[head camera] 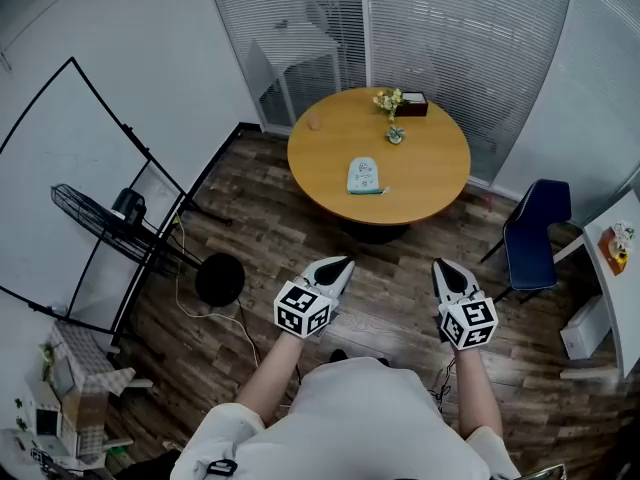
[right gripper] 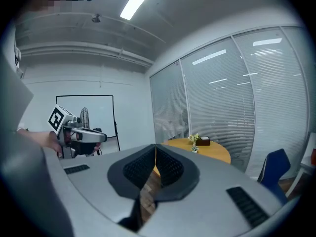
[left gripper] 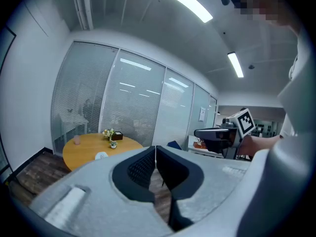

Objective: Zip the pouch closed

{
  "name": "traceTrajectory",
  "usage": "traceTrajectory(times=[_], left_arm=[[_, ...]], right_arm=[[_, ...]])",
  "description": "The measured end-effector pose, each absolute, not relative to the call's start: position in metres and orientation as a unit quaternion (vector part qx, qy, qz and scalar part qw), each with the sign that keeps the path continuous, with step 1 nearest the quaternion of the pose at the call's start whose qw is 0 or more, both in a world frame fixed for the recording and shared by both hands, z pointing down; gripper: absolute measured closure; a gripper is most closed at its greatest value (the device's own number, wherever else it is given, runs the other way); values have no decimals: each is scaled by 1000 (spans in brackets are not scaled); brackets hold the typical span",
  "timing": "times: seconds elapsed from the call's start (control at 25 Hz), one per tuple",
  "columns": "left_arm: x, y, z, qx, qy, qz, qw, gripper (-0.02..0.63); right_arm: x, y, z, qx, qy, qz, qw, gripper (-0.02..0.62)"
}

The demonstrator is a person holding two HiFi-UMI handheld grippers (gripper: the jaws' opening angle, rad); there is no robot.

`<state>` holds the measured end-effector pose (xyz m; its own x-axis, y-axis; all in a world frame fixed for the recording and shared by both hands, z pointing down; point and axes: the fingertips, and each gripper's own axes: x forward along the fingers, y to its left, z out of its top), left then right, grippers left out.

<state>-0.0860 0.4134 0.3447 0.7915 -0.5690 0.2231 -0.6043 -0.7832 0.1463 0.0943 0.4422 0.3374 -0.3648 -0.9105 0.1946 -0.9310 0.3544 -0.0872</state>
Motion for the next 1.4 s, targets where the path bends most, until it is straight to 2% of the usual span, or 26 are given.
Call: traceTrajectory(times=[0.12,0.24,0.44,0.56,1.04,1.4], left_arm=[[-79,417,346,940,-313,88,102,586],[-73,420,346,940,-314,84,107,584],[-63,424,350,934,-326,81,119,578],[-59,427,354,930,-335,79,128,543],[-33,424,376,926,-340,92,138,543],[-38,359,396,928,-324,92,157,543]], right_arm=[[98,445,341,553,-826,95,59,583],[101,448,346,544,-830,101,64,548],[111,453,352,533,-837,107,64,548],[118,455,355,527,-841,108,66,548],[138,445,377,513,-846,124,71,546],[134,383,397,520,-838,139,93,537]])
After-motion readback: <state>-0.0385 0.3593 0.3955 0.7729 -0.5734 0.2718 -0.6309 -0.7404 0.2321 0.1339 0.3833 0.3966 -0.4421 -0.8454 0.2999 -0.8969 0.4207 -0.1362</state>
